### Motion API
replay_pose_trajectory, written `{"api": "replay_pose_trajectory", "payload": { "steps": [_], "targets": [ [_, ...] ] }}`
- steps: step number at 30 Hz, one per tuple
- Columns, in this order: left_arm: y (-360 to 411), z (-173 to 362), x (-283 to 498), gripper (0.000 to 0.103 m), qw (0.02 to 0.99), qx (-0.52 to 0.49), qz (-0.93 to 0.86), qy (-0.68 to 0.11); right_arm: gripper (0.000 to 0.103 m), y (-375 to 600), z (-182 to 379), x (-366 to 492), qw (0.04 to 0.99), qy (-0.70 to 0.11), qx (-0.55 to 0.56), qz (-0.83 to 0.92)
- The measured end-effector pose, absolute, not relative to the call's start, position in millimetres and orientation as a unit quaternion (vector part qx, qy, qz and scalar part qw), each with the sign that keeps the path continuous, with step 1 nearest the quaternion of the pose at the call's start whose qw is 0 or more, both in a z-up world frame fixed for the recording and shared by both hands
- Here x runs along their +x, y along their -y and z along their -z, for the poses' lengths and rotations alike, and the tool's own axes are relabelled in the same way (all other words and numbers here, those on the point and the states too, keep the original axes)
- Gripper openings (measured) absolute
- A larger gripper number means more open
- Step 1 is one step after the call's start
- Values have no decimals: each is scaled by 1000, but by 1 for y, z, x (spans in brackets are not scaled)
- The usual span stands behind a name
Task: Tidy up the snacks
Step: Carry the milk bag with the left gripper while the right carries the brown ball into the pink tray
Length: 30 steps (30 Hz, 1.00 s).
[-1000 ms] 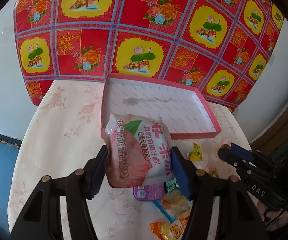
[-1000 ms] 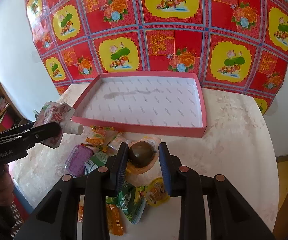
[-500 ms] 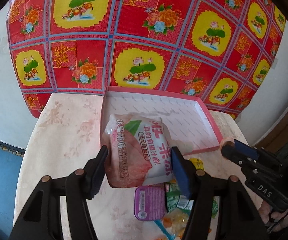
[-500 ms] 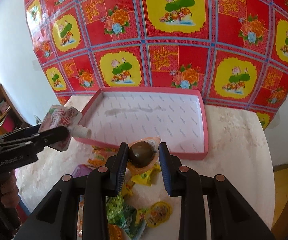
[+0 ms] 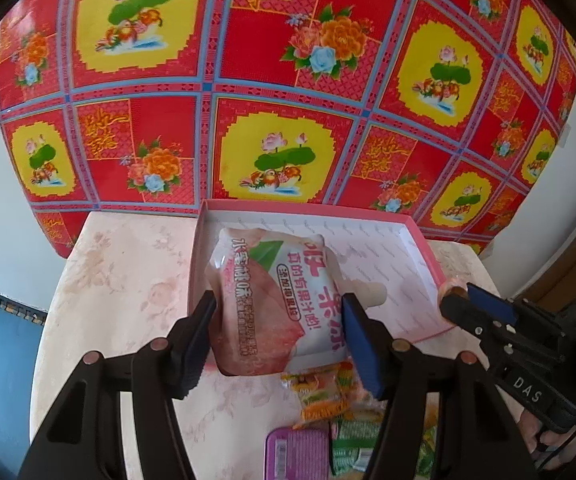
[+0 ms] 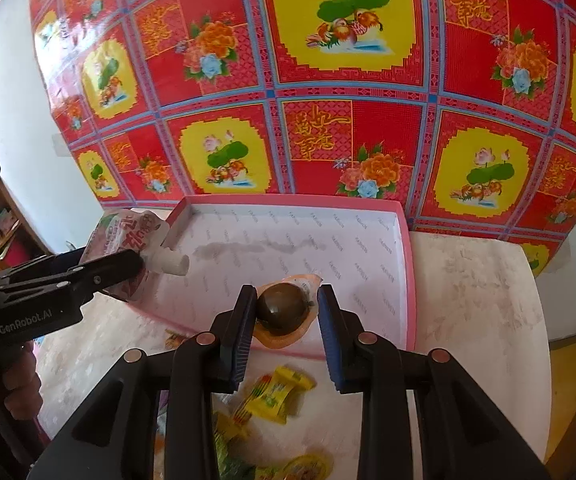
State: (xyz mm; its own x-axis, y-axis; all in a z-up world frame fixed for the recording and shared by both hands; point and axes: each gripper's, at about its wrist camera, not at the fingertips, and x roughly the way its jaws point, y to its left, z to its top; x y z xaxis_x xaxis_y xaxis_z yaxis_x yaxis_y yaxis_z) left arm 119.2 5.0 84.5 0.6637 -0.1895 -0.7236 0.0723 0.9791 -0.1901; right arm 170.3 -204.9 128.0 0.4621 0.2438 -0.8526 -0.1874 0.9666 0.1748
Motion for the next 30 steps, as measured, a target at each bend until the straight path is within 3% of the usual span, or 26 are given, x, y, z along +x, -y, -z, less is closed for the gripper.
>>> {"api": "replay_pose_trajectory", "payload": {
  "steps": [30],
  "targets": [
    [9, -29, 209, 65, 896, -45, 44, -440, 32, 213, -49, 264, 831, -542, 45, -118]
  ]
}}
